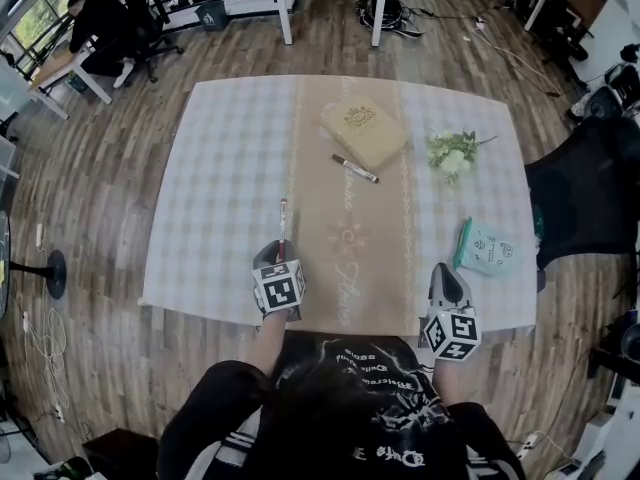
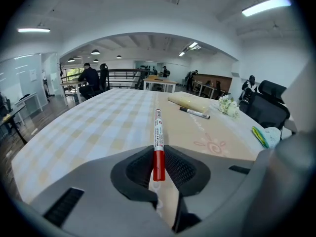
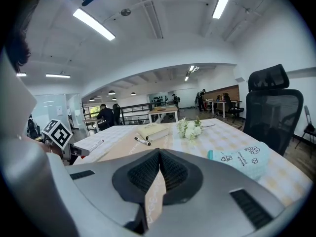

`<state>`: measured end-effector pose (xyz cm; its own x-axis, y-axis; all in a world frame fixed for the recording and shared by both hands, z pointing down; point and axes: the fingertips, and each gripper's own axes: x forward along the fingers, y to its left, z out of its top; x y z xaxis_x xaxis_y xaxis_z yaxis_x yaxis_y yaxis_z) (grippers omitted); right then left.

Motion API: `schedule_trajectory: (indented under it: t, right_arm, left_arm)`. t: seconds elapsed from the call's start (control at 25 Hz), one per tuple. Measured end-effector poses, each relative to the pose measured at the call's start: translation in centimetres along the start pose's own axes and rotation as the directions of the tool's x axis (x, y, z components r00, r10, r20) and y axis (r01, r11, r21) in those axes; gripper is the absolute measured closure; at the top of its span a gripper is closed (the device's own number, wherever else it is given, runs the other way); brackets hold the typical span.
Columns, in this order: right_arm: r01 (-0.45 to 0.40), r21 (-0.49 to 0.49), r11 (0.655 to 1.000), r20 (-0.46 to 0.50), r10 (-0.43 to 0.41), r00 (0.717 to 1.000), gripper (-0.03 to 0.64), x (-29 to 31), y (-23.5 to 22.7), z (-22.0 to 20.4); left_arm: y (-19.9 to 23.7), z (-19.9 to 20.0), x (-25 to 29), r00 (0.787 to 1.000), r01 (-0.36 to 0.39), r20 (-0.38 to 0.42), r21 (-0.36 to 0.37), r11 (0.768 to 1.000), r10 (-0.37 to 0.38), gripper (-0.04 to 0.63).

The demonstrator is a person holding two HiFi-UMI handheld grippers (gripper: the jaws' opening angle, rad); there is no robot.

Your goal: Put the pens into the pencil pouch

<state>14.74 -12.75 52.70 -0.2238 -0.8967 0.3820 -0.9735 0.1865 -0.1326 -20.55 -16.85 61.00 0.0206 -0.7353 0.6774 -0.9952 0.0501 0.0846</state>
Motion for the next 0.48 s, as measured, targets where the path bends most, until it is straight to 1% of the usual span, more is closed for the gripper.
schedule_trajectory:
  t: [0.24,0.4,0.48]
  right_arm:
    - [0.047,0.006,0.999,-0.008,-0.047,0.999,0.606,-0.7,-1.2,-0.5]
    - [0.115,-0.004,0.993,-0.055,-0.115,0.992,0.604,-0.7,-2.8,-1.5]
    - [0.148,0.0,0.989,-0.078,-0.147,0.986,0.58,-0.7,-4.1,-1.8]
  left_arm:
    - [-4.7,0.4,-1.3,0.994,0.1,0.023,0.101,0.99,-0.103,0.514]
    - [-6.5,1.7,-2.2,0.985,0.159,0.049,0.142,0.977,-0.168,0.514]
    - [-7.7,2.3,-2.8,0.977,0.189,0.063,0.162,0.968,-0.201,0.514]
